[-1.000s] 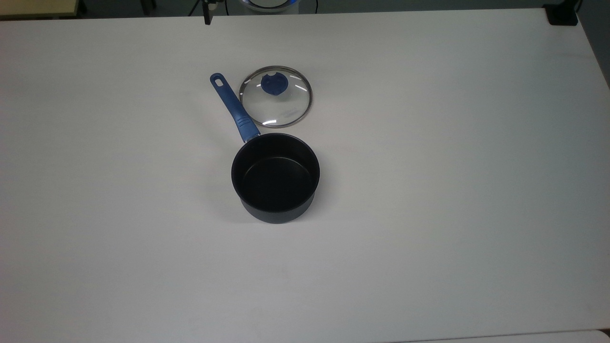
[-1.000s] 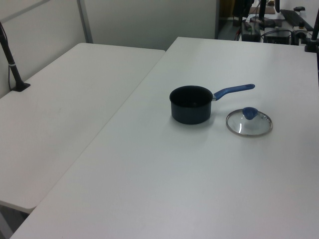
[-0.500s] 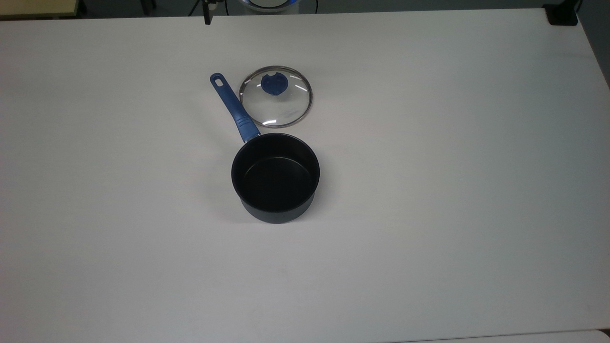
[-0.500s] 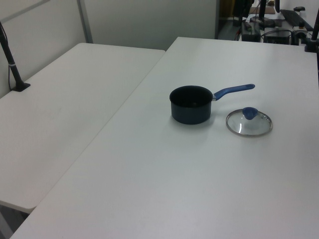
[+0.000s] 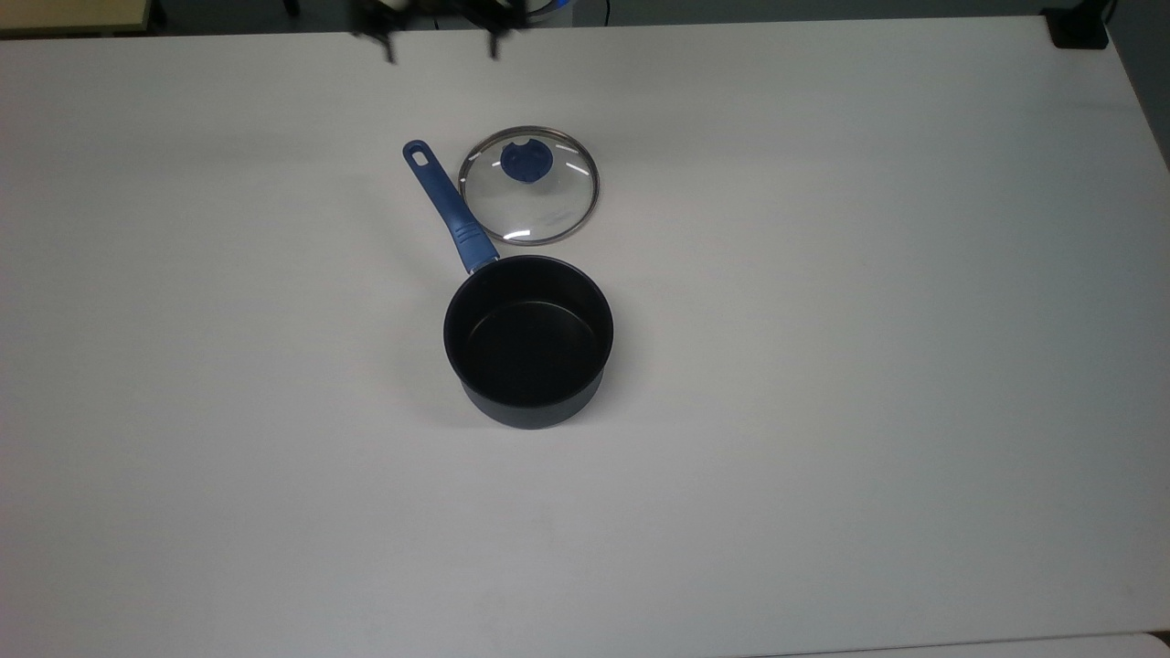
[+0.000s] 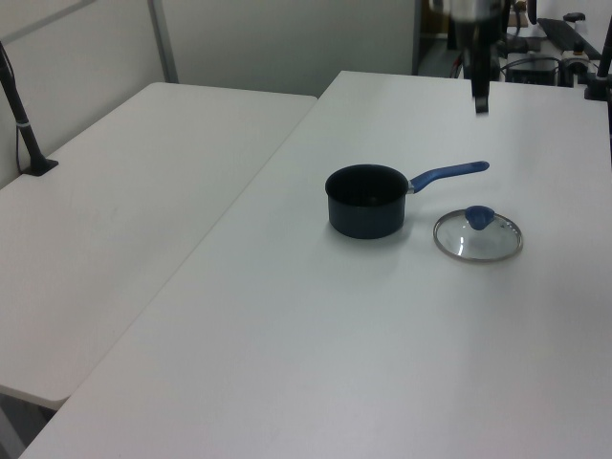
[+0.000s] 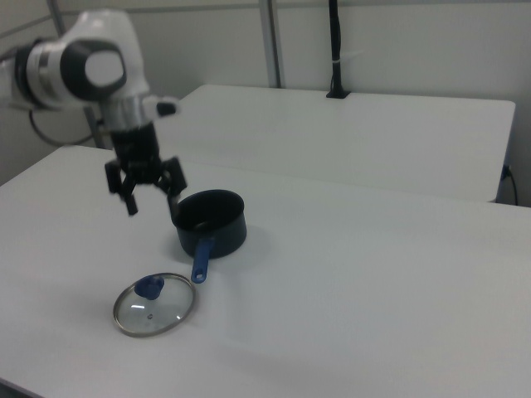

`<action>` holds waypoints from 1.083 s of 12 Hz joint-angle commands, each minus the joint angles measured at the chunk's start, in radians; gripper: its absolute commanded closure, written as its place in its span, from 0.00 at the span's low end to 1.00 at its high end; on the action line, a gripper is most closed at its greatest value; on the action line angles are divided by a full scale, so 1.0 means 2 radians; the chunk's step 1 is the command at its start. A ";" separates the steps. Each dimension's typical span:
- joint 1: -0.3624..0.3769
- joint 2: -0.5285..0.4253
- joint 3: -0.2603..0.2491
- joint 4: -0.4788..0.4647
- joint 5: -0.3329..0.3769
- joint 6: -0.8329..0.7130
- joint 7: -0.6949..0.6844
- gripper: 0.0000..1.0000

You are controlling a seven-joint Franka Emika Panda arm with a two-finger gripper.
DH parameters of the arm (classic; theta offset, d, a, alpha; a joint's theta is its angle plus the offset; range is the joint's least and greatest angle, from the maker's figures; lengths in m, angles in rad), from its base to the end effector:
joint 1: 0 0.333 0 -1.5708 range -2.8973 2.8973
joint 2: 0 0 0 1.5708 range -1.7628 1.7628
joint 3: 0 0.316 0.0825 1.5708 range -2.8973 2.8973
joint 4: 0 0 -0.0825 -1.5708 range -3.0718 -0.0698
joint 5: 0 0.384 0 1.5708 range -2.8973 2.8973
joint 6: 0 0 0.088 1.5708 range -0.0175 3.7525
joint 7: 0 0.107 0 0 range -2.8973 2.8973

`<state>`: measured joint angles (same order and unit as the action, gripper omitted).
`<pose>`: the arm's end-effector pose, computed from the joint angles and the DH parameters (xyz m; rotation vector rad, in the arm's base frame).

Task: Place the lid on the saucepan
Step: 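Move the gripper down to the blue knob of the glass lid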

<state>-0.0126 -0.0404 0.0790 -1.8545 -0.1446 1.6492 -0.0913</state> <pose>0.5315 0.0215 0.5206 2.9752 0.2695 -0.2498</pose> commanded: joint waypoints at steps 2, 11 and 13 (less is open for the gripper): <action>0.000 -0.021 0.053 -0.184 -0.014 0.167 0.072 0.00; -0.023 0.022 0.053 -0.244 -0.005 0.317 0.128 0.02; -0.018 0.034 0.053 -0.243 -0.005 0.337 0.150 0.04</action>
<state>-0.0567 0.0030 0.1834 -2.3287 -0.1539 2.2698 0.1472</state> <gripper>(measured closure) 0.035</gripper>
